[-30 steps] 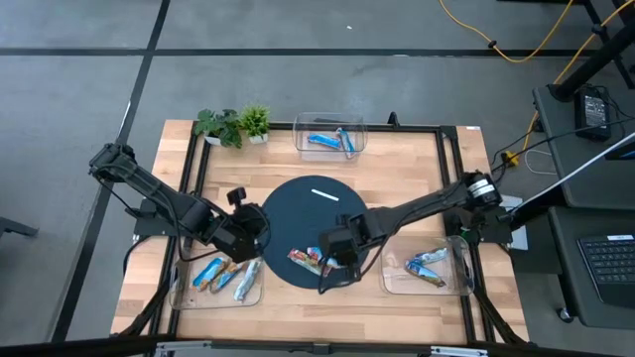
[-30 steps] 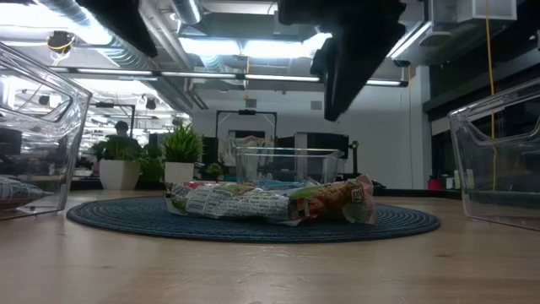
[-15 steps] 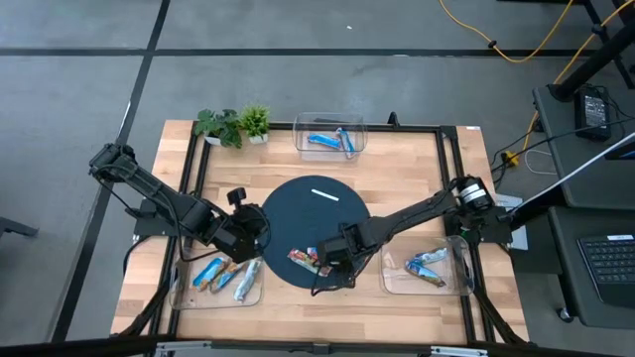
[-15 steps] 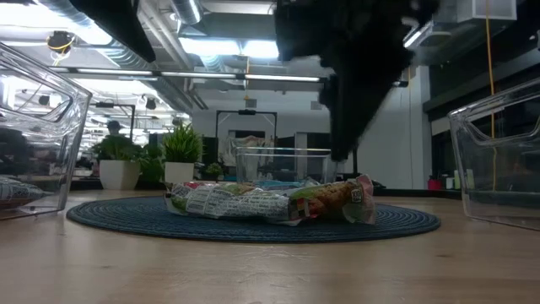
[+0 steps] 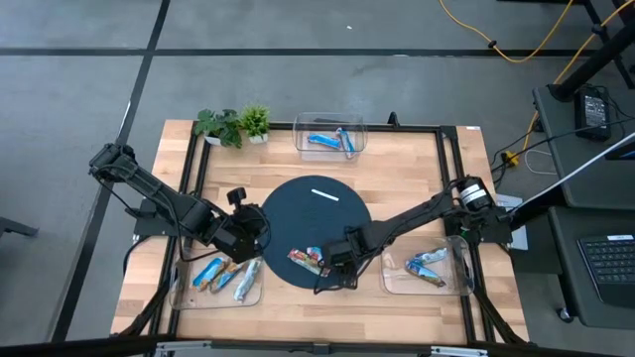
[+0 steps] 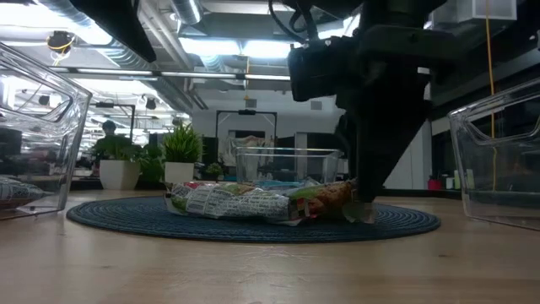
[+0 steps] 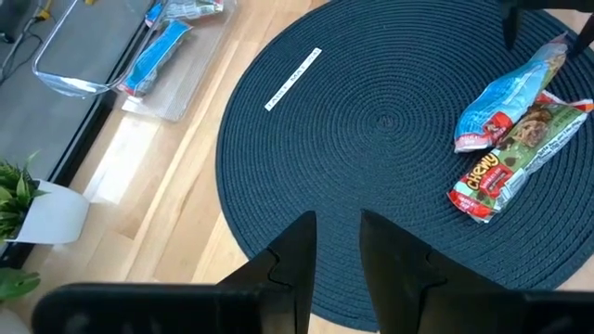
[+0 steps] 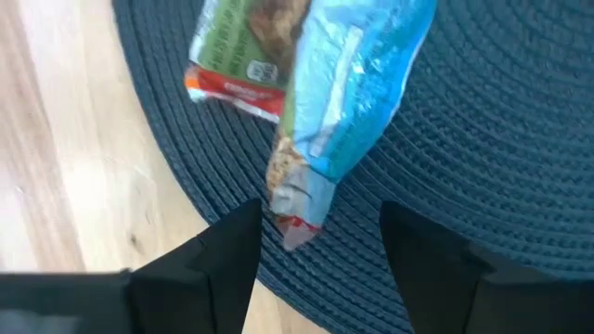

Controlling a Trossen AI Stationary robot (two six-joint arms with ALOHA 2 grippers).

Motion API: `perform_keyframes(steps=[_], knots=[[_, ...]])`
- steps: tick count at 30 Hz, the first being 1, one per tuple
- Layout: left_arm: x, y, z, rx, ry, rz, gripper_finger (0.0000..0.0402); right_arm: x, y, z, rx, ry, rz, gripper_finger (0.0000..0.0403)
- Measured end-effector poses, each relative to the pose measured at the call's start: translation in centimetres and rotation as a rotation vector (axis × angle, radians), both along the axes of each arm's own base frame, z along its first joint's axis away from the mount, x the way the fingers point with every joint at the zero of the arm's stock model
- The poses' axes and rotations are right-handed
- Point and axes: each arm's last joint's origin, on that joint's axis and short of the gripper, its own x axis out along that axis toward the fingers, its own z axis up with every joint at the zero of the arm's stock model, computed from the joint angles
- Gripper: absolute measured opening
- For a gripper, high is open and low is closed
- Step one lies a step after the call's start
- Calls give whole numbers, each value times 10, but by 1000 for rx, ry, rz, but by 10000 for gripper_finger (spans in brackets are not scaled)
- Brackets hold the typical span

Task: Pick and place Granola Bars by type
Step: Put the red granola bar into the top transparent bin

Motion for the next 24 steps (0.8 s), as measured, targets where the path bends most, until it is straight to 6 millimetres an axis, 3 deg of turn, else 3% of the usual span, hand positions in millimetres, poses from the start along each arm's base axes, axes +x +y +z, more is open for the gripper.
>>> perform_keyframes(steps=[9, 19, 24], knots=[[0, 0, 0, 2, -1, 1, 77, 4, 1, -2, 2, -33, 28, 178], [0, 0, 0, 7, 2, -4, 77, 7, 2, -9, 18, -26, 34, 33], [0, 0, 0, 20, 11, -20, 77, 7, 1, 15, -20, 7, 50, 32]])
